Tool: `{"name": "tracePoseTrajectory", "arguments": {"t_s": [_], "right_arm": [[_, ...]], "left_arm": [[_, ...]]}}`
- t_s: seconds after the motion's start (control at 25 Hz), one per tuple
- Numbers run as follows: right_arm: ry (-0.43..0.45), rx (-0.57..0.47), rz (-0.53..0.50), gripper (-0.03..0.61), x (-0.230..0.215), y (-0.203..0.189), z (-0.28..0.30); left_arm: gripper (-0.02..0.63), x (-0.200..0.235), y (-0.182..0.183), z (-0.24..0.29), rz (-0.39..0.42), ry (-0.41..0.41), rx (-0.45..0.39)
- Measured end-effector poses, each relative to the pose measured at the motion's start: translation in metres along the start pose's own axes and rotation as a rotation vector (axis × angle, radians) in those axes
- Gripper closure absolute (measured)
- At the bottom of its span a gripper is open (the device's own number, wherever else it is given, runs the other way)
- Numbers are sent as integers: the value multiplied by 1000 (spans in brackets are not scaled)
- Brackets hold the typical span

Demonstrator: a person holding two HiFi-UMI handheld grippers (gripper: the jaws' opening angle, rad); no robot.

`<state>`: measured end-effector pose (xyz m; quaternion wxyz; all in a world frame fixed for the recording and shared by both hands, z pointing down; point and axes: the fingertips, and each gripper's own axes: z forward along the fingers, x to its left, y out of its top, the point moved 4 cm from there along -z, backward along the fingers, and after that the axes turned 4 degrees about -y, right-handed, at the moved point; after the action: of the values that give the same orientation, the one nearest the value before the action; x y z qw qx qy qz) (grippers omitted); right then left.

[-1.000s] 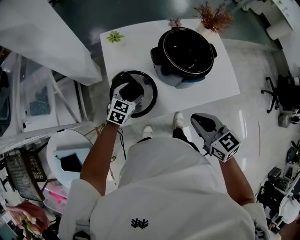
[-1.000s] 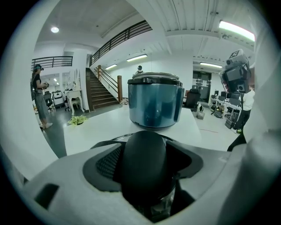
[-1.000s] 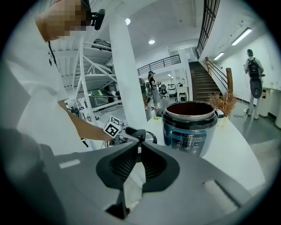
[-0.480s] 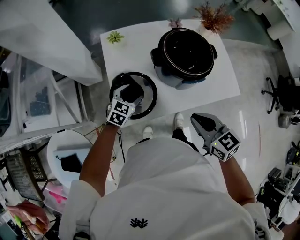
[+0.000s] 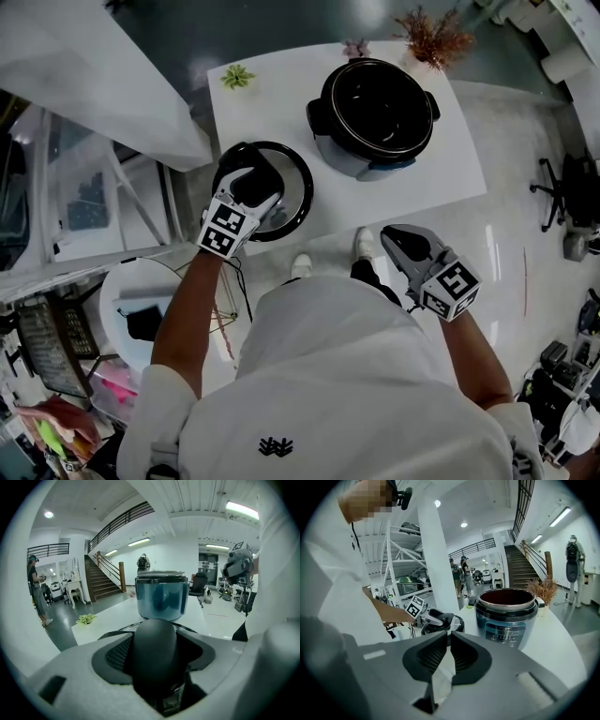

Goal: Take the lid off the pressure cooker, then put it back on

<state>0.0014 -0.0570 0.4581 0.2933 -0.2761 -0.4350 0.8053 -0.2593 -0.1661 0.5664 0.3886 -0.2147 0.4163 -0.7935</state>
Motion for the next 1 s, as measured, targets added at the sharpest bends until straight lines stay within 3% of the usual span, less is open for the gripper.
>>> {"name": "tracePoseTrajectory", "arguments": {"t_s": [0.44, 1.0], "right_arm": [[23, -33, 11, 541, -6, 2, 4], [62, -55, 13, 543, -23, 1, 2]], "left_arm": [[324, 18, 52, -53, 36, -32, -26], [324, 28, 141, -82, 72, -86, -89]]}}
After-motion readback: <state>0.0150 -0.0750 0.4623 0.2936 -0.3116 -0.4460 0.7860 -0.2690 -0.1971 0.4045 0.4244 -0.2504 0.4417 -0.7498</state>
